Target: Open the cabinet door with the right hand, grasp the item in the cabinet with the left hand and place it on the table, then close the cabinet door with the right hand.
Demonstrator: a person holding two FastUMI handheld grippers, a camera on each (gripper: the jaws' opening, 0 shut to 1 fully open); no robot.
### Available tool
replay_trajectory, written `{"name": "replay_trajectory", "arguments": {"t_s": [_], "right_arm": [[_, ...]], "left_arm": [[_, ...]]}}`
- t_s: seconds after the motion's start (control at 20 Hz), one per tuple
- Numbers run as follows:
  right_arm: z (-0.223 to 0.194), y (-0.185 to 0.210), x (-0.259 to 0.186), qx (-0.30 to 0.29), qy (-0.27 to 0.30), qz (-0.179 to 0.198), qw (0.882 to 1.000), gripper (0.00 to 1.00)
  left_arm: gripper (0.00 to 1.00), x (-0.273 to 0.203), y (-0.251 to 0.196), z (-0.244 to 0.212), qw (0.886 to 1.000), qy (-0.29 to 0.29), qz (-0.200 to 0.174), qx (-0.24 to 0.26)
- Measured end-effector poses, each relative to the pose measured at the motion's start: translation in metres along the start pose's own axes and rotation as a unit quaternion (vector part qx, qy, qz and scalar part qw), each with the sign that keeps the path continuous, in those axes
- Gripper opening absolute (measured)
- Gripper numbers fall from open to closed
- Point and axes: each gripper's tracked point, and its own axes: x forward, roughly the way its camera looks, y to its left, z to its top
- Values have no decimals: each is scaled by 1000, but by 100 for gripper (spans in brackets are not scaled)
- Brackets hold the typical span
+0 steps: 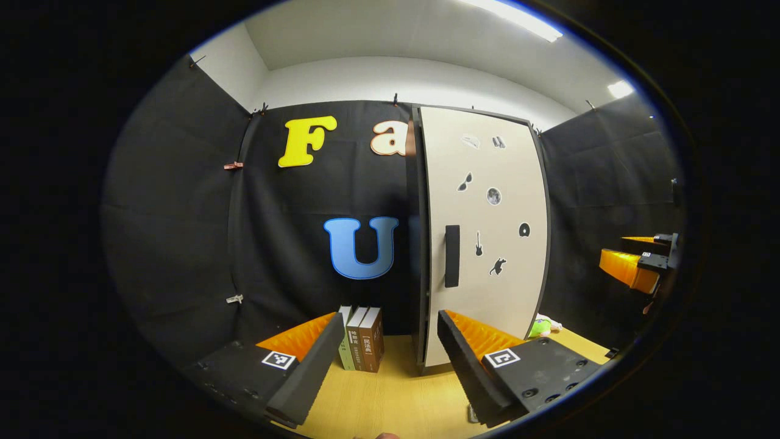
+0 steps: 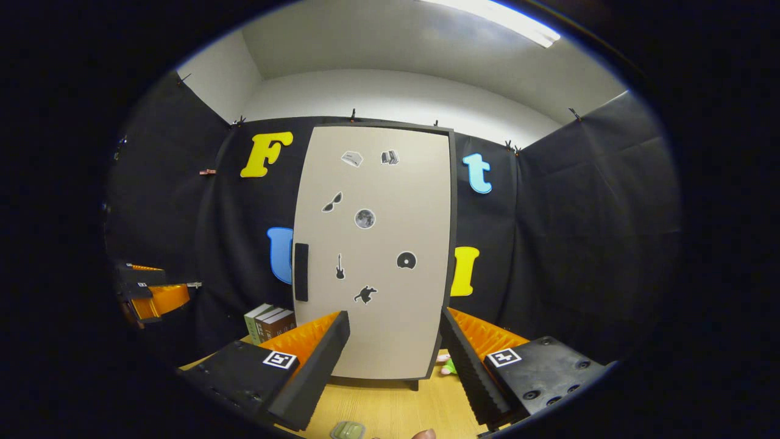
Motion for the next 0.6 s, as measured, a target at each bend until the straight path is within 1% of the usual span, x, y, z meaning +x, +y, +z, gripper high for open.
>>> {"name": "replay_trajectory", "arguments": {"t_s": [0.6], "right_arm": [[1,1,0,0,1,2,1000,97]], "left_arm": [[96,-2,-2,1,1000,1,0,0]]}}
